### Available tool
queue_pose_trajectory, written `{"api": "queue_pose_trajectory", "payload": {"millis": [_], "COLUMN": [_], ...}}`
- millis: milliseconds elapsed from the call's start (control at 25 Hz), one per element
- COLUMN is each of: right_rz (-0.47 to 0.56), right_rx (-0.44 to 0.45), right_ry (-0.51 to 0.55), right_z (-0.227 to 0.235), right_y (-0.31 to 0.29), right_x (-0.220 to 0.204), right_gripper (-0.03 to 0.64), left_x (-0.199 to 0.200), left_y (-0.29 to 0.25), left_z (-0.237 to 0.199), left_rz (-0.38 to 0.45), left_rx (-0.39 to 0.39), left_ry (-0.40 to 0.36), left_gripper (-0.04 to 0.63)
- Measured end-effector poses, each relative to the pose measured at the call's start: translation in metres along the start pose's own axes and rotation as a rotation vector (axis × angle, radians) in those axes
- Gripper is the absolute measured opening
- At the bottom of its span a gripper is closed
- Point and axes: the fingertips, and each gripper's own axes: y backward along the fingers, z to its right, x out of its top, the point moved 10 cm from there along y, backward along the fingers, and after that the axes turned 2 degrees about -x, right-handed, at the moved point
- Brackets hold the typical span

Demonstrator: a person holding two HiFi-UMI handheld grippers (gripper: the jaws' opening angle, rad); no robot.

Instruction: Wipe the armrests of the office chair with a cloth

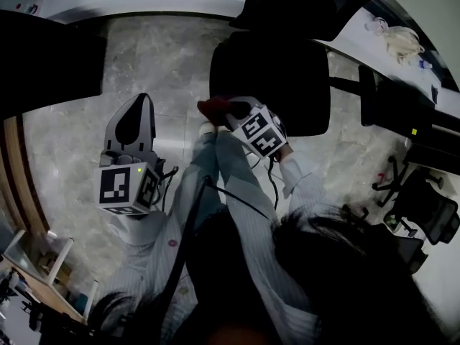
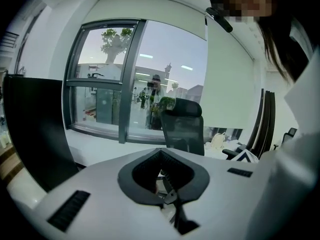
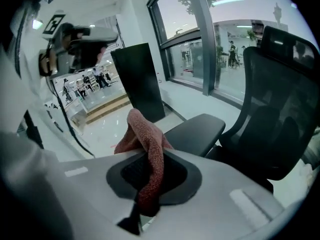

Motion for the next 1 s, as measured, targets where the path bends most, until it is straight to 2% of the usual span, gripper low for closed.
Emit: {"api": "queue_pose_trajectory", "payload": {"millis": [160,280,400,520,800,880,1000], "right_rz": [-0.014,-0.008,-0.005,-0.013,-0.021,-0.019,-0.007], "right_rx": [0.021,-0.009,-0.055,-0.138,-0.284,-0.294,-0.247], "right_ry": [0.038,0.064,0.060,0.047,-0.116,-0.140,-0.107], "right_z": [-0.023,-0.010,0.024,0.068,0.147,0.148,0.125], "right_y": [0.016,0.012,-0.005,-0.029,-0.067,-0.069,-0.065], "right_x": [-0.020,-0.015,0.005,0.033,0.084,0.087,0.081], "right_gripper": [0.029,0.029,0.031,0.031,0.031,0.031,0.029], "left_x": [0.001,-0.001,-0.006,-0.012,-0.015,-0.015,-0.017], "left_y": [-0.007,-0.006,0.002,0.011,0.032,0.034,0.031], "left_z": [0.010,0.014,0.011,-0.001,-0.027,-0.030,-0.032], "left_rz": [0.000,-0.004,-0.003,-0.017,-0.003,-0.003,0.005], "left_rx": [-0.027,-0.031,-0.024,0.011,0.064,0.072,0.061], "left_ry": [0.001,0.005,0.025,0.020,0.047,0.050,0.044], "left_gripper": [0.003,0.003,0.003,0.003,0.003,0.003,0.003]}}
